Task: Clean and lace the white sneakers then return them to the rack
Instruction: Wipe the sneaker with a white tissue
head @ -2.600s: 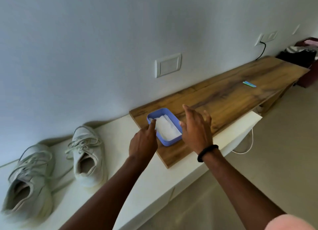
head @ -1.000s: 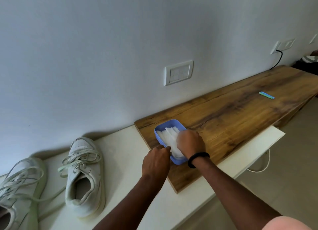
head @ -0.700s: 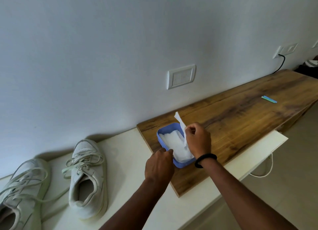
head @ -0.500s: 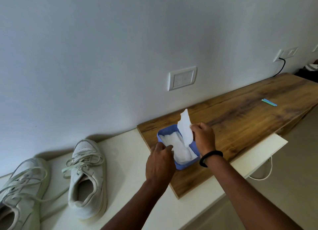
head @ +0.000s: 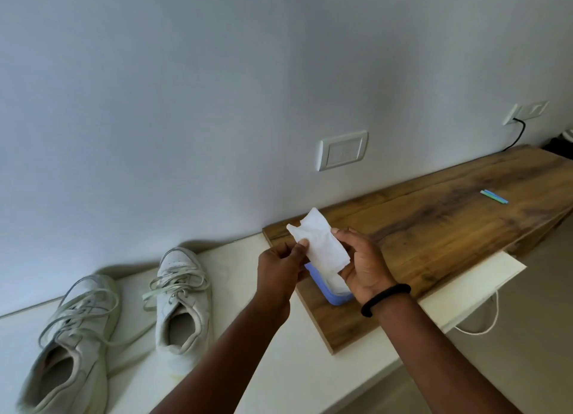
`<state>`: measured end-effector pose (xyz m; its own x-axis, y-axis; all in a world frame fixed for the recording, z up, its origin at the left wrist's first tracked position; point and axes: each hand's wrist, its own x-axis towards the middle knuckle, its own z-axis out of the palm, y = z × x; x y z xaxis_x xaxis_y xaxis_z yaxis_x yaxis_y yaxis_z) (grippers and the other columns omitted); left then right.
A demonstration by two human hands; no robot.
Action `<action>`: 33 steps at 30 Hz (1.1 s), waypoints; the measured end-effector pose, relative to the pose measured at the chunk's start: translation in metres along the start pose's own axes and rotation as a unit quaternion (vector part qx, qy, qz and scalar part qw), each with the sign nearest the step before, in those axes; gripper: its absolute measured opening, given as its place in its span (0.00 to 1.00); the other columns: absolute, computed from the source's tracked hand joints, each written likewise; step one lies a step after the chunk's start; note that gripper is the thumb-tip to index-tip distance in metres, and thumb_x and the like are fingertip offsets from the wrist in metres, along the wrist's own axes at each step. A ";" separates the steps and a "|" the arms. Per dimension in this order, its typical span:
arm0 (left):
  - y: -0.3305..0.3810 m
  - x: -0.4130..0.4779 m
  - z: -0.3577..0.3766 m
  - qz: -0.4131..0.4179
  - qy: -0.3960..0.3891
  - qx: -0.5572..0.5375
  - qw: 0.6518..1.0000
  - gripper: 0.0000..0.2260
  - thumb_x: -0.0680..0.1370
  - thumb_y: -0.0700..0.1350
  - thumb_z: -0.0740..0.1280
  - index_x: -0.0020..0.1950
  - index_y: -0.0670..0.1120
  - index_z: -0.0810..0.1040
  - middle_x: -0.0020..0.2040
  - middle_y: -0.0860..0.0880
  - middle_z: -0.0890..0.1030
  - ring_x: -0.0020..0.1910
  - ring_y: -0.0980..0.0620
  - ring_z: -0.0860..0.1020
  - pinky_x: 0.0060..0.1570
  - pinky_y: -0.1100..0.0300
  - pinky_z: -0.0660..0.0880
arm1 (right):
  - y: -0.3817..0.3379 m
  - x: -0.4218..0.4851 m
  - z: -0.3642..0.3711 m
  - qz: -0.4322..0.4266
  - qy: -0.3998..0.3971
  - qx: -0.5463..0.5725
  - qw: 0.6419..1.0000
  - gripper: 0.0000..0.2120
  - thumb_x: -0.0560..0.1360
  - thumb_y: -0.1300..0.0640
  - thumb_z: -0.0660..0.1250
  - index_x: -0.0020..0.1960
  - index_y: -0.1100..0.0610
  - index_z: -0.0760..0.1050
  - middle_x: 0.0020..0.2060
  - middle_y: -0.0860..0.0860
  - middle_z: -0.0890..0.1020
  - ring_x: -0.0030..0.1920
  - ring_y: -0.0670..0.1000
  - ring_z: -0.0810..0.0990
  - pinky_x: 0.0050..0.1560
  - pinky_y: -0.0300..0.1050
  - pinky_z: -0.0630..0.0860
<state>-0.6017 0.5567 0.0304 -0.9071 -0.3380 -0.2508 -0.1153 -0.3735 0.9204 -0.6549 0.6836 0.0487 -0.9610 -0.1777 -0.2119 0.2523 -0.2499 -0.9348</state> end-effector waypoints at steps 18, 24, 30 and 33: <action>0.099 -0.139 -0.188 0.246 0.069 0.282 0.925 0.14 0.80 0.41 0.68 0.61 0.58 0.79 0.43 0.54 0.85 0.44 0.56 0.84 0.47 0.57 0.81 | 0.033 -0.131 0.136 -0.101 -0.274 -0.129 0.948 0.29 0.72 0.60 0.72 0.70 0.40 0.75 0.40 0.59 0.79 0.45 0.54 0.78 0.55 0.56 0.80; 0.103 -0.182 -0.245 0.215 0.056 0.366 0.904 0.10 0.75 0.42 0.74 0.54 0.55 0.85 0.47 0.57 0.85 0.47 0.62 0.82 0.45 0.70 0.77 | 0.061 -0.169 0.168 -0.089 -0.297 -0.204 0.929 0.20 0.71 0.65 0.74 0.55 0.43 0.85 0.41 0.62 0.82 0.42 0.53 0.78 0.50 0.50 0.77; 0.085 -0.201 -0.281 0.236 0.087 0.418 0.873 0.07 0.75 0.44 0.75 0.48 0.57 0.85 0.44 0.56 0.82 0.43 0.55 0.82 0.47 0.59 0.79 | 0.090 -0.198 0.195 -0.168 -0.183 -0.369 0.896 0.08 0.71 0.59 0.78 0.43 0.46 0.84 0.40 0.42 0.84 0.42 0.40 0.82 0.44 0.37 0.76; 0.076 -0.197 -0.286 0.240 0.115 0.399 0.878 0.06 0.76 0.45 0.74 0.46 0.58 0.85 0.46 0.56 0.80 0.47 0.55 0.81 0.47 0.58 0.79 | 0.093 -0.204 0.199 -0.195 -0.177 -0.353 0.898 0.08 0.73 0.59 0.75 0.45 0.46 0.82 0.54 0.39 0.80 0.57 0.39 0.78 0.52 0.36 0.75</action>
<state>-0.3161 0.3474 0.0634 -0.8336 -0.4909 0.2532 -0.0726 0.5518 0.8308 -0.4130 0.5066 0.0617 -0.8332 -0.5301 0.1572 -0.3494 0.2844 -0.8928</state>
